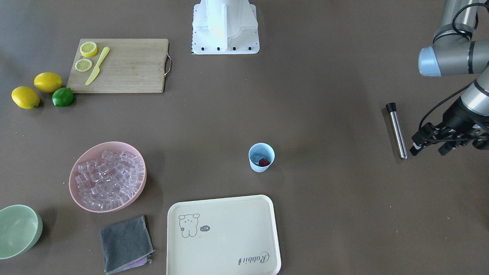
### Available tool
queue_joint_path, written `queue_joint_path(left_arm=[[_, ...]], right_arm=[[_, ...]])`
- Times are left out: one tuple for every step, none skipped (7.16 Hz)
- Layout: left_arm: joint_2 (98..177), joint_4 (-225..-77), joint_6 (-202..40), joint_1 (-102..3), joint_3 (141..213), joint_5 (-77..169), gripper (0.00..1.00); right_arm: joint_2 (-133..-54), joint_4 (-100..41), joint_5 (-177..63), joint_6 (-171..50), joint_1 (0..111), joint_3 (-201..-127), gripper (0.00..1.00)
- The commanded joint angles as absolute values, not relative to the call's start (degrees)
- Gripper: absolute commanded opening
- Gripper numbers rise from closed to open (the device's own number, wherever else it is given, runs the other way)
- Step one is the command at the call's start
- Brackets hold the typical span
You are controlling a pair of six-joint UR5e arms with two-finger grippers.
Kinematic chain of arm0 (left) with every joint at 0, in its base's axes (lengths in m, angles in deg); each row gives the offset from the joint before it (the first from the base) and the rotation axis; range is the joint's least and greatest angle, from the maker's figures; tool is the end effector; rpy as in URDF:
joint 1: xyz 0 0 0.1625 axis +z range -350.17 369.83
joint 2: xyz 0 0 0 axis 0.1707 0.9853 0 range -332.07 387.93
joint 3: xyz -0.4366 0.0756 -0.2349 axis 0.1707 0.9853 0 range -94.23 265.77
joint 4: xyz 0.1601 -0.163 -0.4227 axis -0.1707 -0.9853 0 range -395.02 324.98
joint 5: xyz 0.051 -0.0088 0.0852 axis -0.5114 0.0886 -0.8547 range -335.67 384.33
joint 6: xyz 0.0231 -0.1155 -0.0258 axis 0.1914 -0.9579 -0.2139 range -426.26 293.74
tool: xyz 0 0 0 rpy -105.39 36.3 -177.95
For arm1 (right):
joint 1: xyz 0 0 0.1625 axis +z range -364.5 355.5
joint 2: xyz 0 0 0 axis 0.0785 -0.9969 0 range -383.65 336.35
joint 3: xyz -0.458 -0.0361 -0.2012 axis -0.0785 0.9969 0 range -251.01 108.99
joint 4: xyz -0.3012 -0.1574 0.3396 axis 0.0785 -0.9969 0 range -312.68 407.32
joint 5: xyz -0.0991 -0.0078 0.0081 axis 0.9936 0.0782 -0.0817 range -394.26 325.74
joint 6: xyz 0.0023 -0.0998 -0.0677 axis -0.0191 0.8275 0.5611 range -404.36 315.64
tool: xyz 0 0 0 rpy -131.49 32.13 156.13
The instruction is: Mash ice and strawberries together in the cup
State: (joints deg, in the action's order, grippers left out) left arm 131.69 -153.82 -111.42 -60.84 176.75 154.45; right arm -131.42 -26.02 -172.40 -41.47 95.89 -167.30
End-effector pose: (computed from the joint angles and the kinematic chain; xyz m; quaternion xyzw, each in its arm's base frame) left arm 0.1798 -0.6804 0.5304 0.1246 0.4552 -0.0710 0.8788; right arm 0.1160 -0.3913 0.8032 0.0880 -0.3999 0.0413 0.9114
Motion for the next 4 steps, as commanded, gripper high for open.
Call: queue_joint_path(left_arm=[[127.6, -151.1, -93.4, -69.6, 177.4, 161.1, 0.98], [126.3, -149.0, -84.2, -71.8, 177.2, 161.4, 0.98], [122.8, -147.6, -77.5, -75.9, 177.6, 164.1, 0.98], [121.0, -147.7, -76.3, -78.9, 178.1, 165.3, 0.98]], right_arm=[[-131.8, -26.0, -172.5, -41.2, 96.5, -166.2, 0.99], [-132.4, -25.9, -172.8, -41.1, 97.7, -166.8, 0.99], [-132.4, -26.1, -172.8, -41.1, 97.6, -166.4, 0.99], [-132.5, -26.1, -172.8, -41.1, 97.6, -166.2, 0.99]])
